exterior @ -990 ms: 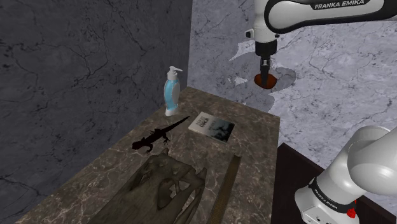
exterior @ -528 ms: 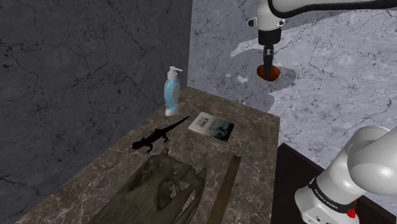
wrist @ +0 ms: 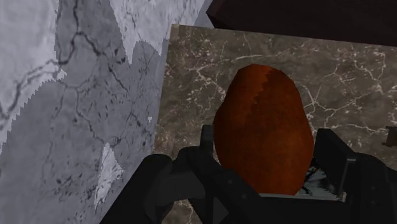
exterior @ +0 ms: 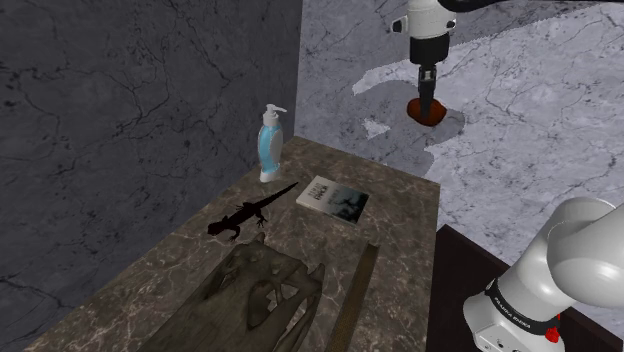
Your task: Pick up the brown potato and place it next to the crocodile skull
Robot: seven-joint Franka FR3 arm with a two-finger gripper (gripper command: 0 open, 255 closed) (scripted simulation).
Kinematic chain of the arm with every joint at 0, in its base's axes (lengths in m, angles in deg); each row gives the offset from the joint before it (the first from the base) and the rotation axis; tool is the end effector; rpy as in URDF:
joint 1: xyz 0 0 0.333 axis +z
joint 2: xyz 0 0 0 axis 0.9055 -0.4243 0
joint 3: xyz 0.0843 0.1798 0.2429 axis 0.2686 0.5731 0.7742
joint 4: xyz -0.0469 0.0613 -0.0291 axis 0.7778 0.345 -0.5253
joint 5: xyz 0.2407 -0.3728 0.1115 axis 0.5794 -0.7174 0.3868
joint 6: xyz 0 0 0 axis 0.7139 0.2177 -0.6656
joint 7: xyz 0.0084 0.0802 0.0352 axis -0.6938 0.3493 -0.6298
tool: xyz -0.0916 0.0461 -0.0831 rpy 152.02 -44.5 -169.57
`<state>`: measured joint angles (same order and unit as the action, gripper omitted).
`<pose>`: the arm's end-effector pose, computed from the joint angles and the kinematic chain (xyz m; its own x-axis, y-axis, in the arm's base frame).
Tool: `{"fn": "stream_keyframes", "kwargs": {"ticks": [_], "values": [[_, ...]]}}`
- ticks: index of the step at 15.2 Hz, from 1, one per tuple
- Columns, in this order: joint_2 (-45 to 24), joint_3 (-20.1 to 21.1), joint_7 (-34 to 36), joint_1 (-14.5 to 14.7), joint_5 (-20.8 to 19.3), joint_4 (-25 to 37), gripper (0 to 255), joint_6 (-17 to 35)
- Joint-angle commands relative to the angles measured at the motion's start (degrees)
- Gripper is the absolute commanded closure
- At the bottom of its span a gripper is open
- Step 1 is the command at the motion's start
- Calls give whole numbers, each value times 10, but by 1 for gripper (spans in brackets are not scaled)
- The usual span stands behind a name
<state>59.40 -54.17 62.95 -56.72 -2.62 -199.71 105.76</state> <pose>0.4778 0.0508 0.5786 0.8368 0.4631 -0.2921 0.5198 -0.8395 0.1582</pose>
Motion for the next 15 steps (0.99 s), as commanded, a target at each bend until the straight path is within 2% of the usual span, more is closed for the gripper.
{"fn": "stream_keyframes", "kwargs": {"ticks": [1,8,15], "values": [[17,16,22,9,11,-10,255,-13],[61,81,111,44,64,-39,255,-45],[77,151,207,76,126,-38,255,-73]]}}
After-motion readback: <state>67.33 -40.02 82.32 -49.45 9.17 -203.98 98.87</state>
